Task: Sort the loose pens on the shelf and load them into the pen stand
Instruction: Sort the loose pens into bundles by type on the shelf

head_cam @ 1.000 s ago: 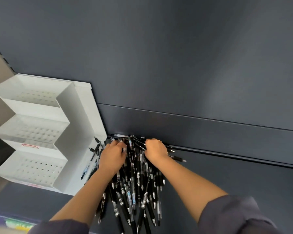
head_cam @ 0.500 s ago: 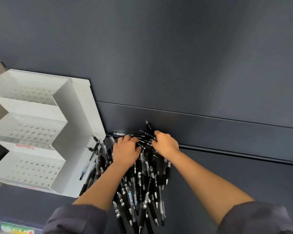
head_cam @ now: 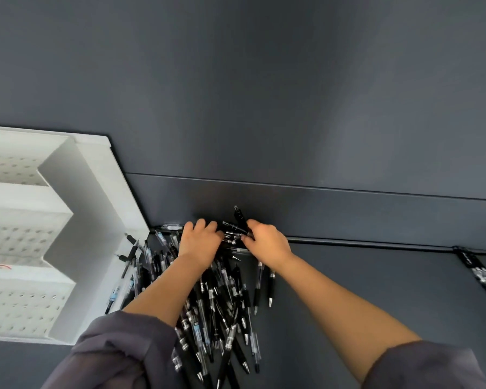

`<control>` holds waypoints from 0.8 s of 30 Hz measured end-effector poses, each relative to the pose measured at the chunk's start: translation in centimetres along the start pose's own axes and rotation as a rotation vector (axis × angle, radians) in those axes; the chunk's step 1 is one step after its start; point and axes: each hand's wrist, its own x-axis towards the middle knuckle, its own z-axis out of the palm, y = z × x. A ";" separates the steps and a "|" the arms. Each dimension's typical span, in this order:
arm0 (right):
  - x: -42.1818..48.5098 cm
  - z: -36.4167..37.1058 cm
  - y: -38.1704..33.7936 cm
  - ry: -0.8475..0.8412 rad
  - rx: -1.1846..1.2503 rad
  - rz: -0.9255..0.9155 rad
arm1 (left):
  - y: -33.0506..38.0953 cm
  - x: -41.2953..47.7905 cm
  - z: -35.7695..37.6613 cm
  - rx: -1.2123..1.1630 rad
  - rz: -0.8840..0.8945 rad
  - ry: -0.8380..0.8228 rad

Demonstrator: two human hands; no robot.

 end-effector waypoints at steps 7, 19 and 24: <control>-1.0 -0.9 0.3 -0.003 0.025 0.011 | -0.6 -0.6 0.1 0.039 0.043 -0.005; -3.5 -3.8 2.5 0.030 0.081 0.163 | 3.2 -1.6 -3.4 -0.504 0.223 0.155; -6.1 -5.1 5.8 -0.043 0.416 0.221 | 8.8 -1.8 -4.5 -0.868 0.219 0.160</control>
